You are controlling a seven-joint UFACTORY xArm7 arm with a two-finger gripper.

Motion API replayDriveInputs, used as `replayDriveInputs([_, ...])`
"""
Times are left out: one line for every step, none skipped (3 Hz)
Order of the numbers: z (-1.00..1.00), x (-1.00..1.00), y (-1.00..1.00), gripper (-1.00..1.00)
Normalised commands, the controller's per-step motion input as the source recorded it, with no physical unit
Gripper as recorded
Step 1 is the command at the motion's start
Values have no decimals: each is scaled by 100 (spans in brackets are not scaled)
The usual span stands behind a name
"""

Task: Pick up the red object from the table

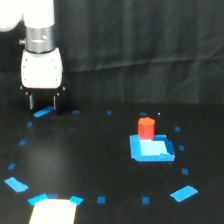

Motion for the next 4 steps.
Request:
replayDriveInputs([-33, 100, 63, -100])
replayDriveInputs([-94, 100, 19, 54])
replayDriveInputs([-100, 100, -31, 33])
replayDriveInputs([-100, 100, -24, 100])
